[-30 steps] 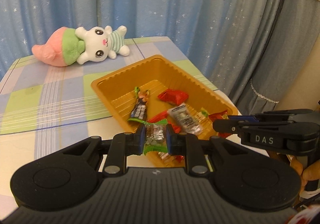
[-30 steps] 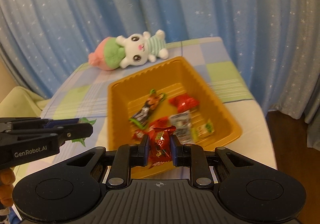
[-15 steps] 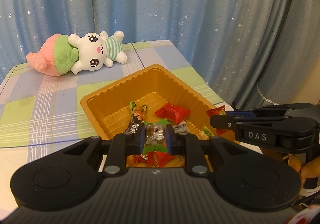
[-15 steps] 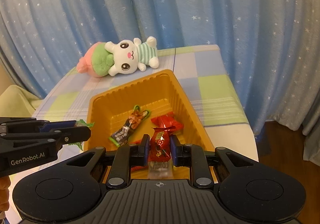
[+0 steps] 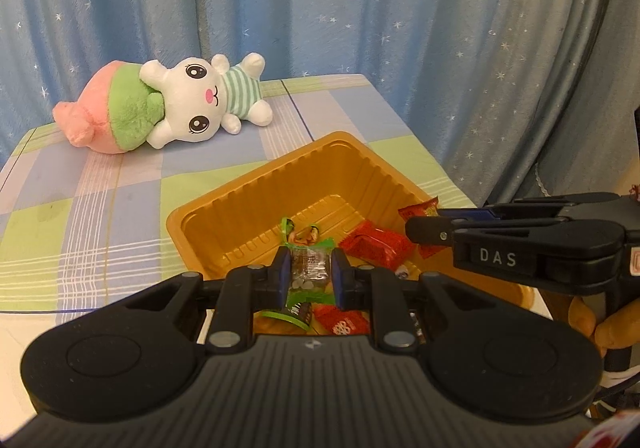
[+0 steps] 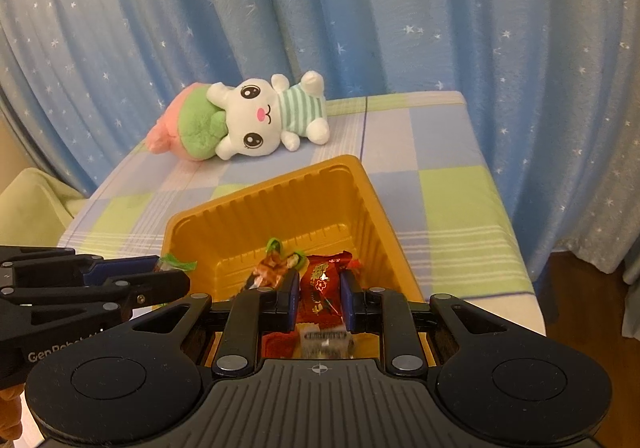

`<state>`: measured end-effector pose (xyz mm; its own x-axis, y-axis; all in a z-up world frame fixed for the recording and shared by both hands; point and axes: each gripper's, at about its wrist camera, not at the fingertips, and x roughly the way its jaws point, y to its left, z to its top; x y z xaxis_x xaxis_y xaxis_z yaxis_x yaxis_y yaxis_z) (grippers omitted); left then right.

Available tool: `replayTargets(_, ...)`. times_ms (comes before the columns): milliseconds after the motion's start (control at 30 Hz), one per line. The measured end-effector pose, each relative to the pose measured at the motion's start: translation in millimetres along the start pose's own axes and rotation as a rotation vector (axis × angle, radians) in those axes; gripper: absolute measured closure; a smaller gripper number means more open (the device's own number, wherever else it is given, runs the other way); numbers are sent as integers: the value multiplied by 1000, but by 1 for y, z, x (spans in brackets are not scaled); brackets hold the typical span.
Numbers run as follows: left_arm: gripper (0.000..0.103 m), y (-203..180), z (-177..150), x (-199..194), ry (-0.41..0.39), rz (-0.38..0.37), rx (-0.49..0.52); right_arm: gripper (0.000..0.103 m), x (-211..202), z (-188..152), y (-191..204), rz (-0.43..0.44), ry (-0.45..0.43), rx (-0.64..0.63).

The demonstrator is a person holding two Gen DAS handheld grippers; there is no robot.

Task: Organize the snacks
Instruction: 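Carry the green and red candies over the orange tray, then open both grippers to drop the candies into the tray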

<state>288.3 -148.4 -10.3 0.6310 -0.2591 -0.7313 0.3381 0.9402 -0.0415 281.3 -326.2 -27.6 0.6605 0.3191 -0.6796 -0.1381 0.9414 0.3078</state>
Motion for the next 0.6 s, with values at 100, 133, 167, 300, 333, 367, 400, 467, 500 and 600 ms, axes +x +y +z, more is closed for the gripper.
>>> replayTargets(100, 84, 5, 2, 7, 8, 6, -7, 81, 9, 3, 0, 11, 1, -3)
replayTargets(133, 84, 6, 3, 9, 11, 7, -7, 81, 12, 4, 1, 14, 2, -4)
replayTargets(167, 84, 7, 4, 11, 13, 10, -8, 81, 15, 5, 1, 16, 3, -3)
replayTargets(300, 84, 11, 7, 18, 19, 15, -12, 80, 24, 9, 1, 26, -19, 4)
replayTargets(333, 84, 12, 8, 19, 20, 15, -13, 80, 26, 11, 1, 34, -22, 6)
replayTargets(367, 84, 13, 8, 21, 21, 15, -14, 80, 27, 13, 0, 43, -24, 12)
replayTargets(400, 84, 13, 9, 22, 22, 13, -15, 80, 29, 14, -1, 52, -22, 21)
replayTargets(467, 84, 13, 10, 24, 23, 13, -15, 80, 30, 16, -2, 63, -24, 40)
replayTargets(500, 84, 13, 10, 25, 24, 12, -16, 80, 30, 16, -3, 61, -29, 41)
replayTargets(600, 84, 13, 10, 28, 31, 9, -18, 80, 31, 15, -5, 49, -21, 40)
